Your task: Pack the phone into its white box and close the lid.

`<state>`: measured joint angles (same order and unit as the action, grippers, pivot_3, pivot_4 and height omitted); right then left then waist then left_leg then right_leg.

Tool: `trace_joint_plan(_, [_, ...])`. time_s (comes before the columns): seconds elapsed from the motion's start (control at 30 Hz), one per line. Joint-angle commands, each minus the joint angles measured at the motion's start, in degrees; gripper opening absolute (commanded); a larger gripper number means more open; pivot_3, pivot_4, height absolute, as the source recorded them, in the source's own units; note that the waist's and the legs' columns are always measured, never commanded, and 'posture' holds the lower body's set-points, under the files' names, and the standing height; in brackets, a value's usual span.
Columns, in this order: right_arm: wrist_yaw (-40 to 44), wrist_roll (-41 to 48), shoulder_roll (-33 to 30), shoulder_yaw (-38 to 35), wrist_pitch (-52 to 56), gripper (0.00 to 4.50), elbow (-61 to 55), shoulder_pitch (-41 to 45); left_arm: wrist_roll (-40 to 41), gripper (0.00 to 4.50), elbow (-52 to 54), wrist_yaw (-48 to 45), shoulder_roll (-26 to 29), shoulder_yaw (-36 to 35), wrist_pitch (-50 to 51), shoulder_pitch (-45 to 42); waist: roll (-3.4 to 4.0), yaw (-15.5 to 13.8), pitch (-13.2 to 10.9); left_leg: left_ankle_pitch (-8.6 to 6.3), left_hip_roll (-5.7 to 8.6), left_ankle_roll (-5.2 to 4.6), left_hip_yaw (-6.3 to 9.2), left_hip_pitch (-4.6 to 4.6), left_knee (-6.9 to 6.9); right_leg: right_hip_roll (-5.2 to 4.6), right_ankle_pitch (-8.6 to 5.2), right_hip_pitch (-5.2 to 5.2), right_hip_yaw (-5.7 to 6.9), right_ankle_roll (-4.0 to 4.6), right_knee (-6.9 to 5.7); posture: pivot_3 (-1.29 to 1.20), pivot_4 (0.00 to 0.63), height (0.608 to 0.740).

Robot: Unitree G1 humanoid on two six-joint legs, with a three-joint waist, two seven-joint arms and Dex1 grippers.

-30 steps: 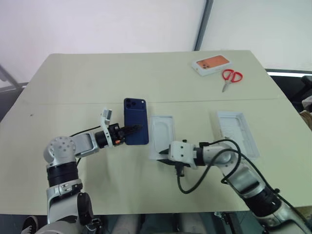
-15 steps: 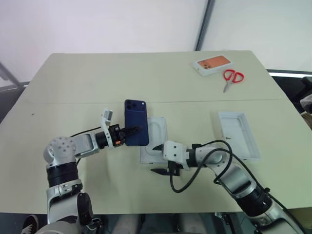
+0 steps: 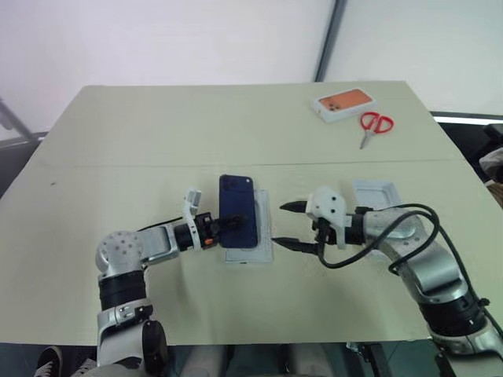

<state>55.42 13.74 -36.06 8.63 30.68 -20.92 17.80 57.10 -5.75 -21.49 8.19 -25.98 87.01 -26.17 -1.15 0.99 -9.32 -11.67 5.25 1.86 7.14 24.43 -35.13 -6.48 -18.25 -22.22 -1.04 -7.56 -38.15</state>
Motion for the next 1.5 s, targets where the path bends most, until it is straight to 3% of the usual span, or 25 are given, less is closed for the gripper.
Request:
trace_joint_plan(0.03, [-1.3, -0.2, 0.7, 0.6, -2.0, 3.90, -1.1, 0.7, 2.2, 0.00, 1.9, 0.6, -0.6, -0.5, 1.5, -0.7, 0.00, -0.2, 0.0, 0.00, 0.00, 0.00, 0.00, 0.00, -0.01, 0.00, 0.00, 0.00, 0.00, 0.00, -0.02, 0.00, 0.150, 0.740])
trace_joint_plan(0.1, [-1.9, -0.8, 0.8, 1.3, -2.8, 3.90, -0.7, 0.9, 2.0, 0.00, 2.7, -0.2, 0.1, 1.1, 1.9, -0.2, 0.00, -0.3, 0.0, 0.00, 0.01, 0.00, 0.00, 0.00, -0.04, 0.00, 0.00, 0.03, 0.01, 0.00, -0.01, 0.00, 0.150, 0.740])
trace_joint_plan(0.37, [-2.8, -2.1, 0.9, 2.6, -5.1, 3.93, 1.2, 1.4, 0.8, 3.59, 2.4, -0.2, 1.2, 2.6, 1.3, -1.0, 0.02, -0.4, 0.0, 0.00, 0.02, 0.00, 0.01, -0.04, -0.09, 0.00, 0.00, 0.11, 0.02, 0.00, -0.01, 0.00, 0.150, 0.740])
trace_joint_plan(0.93, [-3.9, -3.8, 2.1, 4.0, -7.6, 3.93, 4.0, 2.2, 3.4, 3.59, 9.0, -1.0, 4.8, 7.7, 5.5, -1.4, 0.02, -0.2, 0.0, 0.01, 0.01, 0.02, 0.01, -0.04, -0.05, 0.01, 0.00, 0.09, 0.01, 0.00, -0.01, 0.00, 0.150, 0.740])
trace_joint_plan(1.23, [-3.8, -4.3, 1.9, 4.3, -8.4, 3.93, 4.5, 2.1, 2.8, 3.59, 9.2, -0.6, 6.1, 5.7, 4.8, -3.2, 0.02, -0.3, 0.0, 0.01, 0.01, 0.02, 0.00, -0.04, -0.07, 0.01, 0.00, 0.09, 0.00, 0.00, 0.00, 0.00, 0.150, 0.740])
trace_joint_plan(1.5, [-3.8, -4.7, 2.6, 4.7, -8.8, 3.93, 5.3, 2.9, 1.8, 3.59, 10.2, -5.0, 11.5, 10.8, 3.3, -3.1, 0.02, -0.2, 0.0, 0.02, 0.01, 0.04, 0.00, -0.03, -0.05, 0.01, 0.00, 0.07, 0.00, 0.00, -0.01, 0.00, 0.150, 0.740])
